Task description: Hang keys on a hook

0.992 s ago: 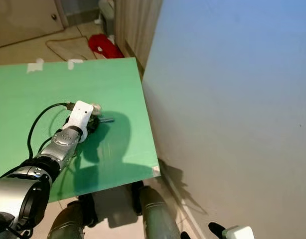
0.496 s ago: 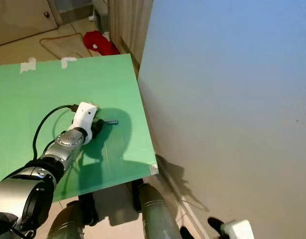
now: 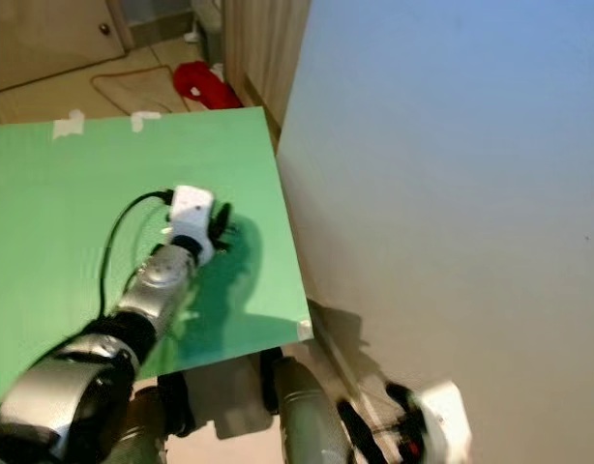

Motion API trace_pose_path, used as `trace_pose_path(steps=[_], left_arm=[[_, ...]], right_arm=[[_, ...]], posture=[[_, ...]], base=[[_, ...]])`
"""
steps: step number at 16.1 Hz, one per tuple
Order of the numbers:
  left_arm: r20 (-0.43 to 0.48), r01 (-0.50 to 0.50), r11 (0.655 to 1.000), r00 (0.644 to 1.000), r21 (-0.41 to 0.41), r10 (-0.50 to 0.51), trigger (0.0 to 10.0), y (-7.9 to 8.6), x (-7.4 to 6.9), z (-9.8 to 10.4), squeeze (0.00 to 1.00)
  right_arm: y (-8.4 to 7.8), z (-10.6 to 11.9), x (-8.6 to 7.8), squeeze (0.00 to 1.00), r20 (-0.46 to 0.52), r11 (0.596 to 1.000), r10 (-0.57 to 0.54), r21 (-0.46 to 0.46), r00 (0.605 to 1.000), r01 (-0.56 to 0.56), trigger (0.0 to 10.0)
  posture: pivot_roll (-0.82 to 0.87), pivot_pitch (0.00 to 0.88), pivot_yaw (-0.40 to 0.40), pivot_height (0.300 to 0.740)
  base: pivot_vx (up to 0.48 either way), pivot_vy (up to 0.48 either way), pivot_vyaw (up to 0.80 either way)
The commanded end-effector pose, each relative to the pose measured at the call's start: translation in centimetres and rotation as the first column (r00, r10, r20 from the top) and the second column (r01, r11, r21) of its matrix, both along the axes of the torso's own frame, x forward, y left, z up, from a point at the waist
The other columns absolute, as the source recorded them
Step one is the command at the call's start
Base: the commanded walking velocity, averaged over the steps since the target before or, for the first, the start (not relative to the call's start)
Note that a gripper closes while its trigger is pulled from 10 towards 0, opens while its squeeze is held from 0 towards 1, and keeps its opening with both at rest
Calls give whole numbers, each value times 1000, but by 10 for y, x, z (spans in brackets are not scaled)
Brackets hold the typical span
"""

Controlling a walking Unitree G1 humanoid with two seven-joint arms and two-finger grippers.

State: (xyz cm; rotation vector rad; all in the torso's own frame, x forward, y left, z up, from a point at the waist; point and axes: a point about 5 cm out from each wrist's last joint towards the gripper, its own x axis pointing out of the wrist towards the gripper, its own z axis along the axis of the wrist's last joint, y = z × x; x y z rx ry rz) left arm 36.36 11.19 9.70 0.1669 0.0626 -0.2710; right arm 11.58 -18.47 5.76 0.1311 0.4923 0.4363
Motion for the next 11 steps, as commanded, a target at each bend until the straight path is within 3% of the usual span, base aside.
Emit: trace_pose_path(steps=[1,3,4,5,6,8,9,11], left_arm=[[-9,34,999,999,-6,-34,0,-4,-6,-8,0],[13,30,999,999,-10,-30,0,0,-4,-3,0],[47,35,998,998,58,-37,0,8,0,5,0],[43,6,996,999,93,-10,0,14,2,5,0],[12,-72,985,997,158,71,10000,32,8,7,0],[-5,-79,976,997,204,81,10000,41,12,11,0],[-26,-65,973,997,223,73,10000,40,11,9,1000],[-76,-22,965,996,260,43,10000,33,7,-3,1000]], right_arm=[[-1,-11,0,0,-37,1000,-1,-12,999,1,10000],[3,-15,11,0,-21,1000,13,-2,1000,-13,10000],[9,-20,34,0,14,1000,22,9,1000,-22,10000],[10,-20,41,0,27,1000,23,13,999,-24,10000],[13,-19,55,0,60,999,24,20,998,-25,10000],[14,-18,62,0,78,999,24,22,997,-25,10000],[14,-20,60,0,76,1000,24,18,997,-25,10000],[13,-24,56,0,75,1000,15,18,997,-16,10000]], posture=[[-360,301,-120,740],[-327,277,-110,740],[-274,232,-94,740],[-263,221,-90,740],[-255,199,-83,740],[-265,186,-70,740],[-272,184,-64,740],[-291,192,-56,740]], base=[[0,0,0],[0,0,0],[0,0,0],[0,0,0],[0,0,0],[0,0,0],[0,0,0],[0,0,0]])
